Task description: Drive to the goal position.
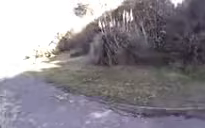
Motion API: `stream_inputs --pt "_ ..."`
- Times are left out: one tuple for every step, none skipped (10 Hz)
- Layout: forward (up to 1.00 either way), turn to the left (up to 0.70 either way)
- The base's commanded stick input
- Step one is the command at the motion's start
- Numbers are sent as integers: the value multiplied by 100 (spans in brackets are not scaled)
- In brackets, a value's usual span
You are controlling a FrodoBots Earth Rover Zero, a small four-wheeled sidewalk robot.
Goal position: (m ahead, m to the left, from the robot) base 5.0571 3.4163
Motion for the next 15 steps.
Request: stream_inputs --pt "59 22" --pt "40 0" --pt "16 0" --pt "7 0" --pt "6 0" --pt "5 0" --pt "3 0" --pt "0 0" --pt "0 0" --pt "0 0" --pt "0 0" --pt "21 0" --pt "36 0" --pt "60 0" --pt "70 14"
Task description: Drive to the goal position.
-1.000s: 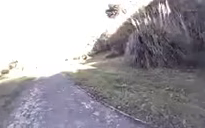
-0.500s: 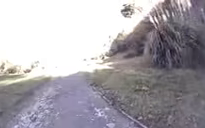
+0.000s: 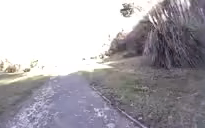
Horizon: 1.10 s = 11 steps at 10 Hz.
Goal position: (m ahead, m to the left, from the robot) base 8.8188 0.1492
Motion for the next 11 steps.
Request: stream_inputs --pt "70 35" --pt "70 35" --pt "70 35" --pt "70 35" --pt "70 35" --pt "70 35" --pt "70 35" --pt "70 32" --pt "70 22" --pt "70 2" --pt "70 0"
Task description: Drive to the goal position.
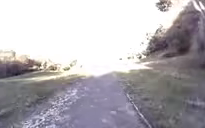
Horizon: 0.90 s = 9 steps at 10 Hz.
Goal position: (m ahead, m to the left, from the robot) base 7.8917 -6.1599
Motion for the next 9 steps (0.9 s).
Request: stream_inputs --pt "70 0" --pt "70 0" --pt "70 0" --pt "70 0" --pt "70 0" --pt "70 0" --pt "70 -8" --pt "70 -30" --pt "70 -25"
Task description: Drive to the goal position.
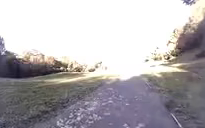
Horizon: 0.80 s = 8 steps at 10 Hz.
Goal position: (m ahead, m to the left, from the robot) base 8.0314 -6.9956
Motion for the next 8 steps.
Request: stream_inputs --pt "70 -16" --pt "70 -5" --pt "70 0" --pt "70 0" --pt "70 0" --pt "70 0" --pt "70 0" --pt "70 0"
